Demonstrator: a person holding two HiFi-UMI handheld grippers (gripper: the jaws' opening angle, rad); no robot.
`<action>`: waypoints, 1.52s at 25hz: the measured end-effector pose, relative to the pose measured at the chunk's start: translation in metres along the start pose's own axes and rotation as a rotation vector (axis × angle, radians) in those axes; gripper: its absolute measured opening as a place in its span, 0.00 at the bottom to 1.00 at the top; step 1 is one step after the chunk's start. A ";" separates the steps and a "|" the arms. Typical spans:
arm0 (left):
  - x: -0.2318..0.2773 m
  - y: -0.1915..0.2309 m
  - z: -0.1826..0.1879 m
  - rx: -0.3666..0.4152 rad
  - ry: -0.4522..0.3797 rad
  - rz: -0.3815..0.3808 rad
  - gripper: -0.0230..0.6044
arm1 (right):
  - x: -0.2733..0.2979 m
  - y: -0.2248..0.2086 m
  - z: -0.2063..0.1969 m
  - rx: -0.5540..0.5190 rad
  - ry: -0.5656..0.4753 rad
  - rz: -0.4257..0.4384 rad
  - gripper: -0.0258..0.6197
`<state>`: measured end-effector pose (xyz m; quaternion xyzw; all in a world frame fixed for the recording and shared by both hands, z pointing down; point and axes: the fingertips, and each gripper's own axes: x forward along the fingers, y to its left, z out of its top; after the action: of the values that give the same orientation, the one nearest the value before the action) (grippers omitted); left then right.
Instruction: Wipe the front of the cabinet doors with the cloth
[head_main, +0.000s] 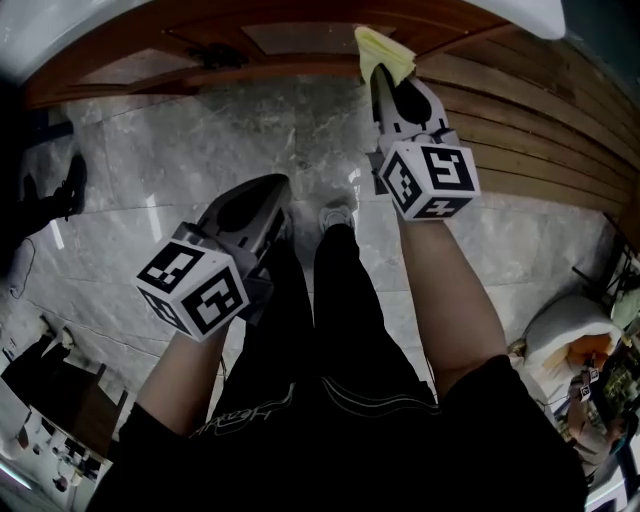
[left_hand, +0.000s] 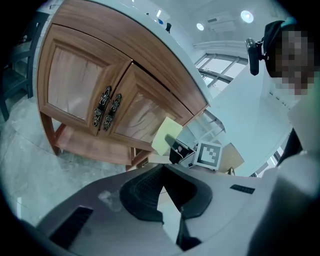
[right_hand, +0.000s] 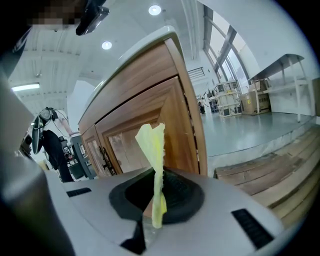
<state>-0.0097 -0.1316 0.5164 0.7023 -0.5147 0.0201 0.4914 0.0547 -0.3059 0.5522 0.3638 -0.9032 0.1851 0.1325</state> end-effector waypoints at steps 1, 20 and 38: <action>0.002 -0.003 -0.001 0.001 0.004 -0.001 0.05 | -0.003 -0.005 0.000 0.003 -0.002 -0.008 0.10; 0.049 -0.046 -0.027 0.040 0.082 -0.071 0.05 | -0.055 -0.080 -0.015 0.046 -0.011 -0.122 0.10; 0.010 -0.006 -0.009 0.025 0.035 -0.038 0.05 | -0.037 -0.004 -0.024 0.048 -0.005 0.019 0.10</action>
<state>0.0039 -0.1320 0.5224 0.7177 -0.4920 0.0295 0.4918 0.0854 -0.2758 0.5610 0.3586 -0.9023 0.2071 0.1198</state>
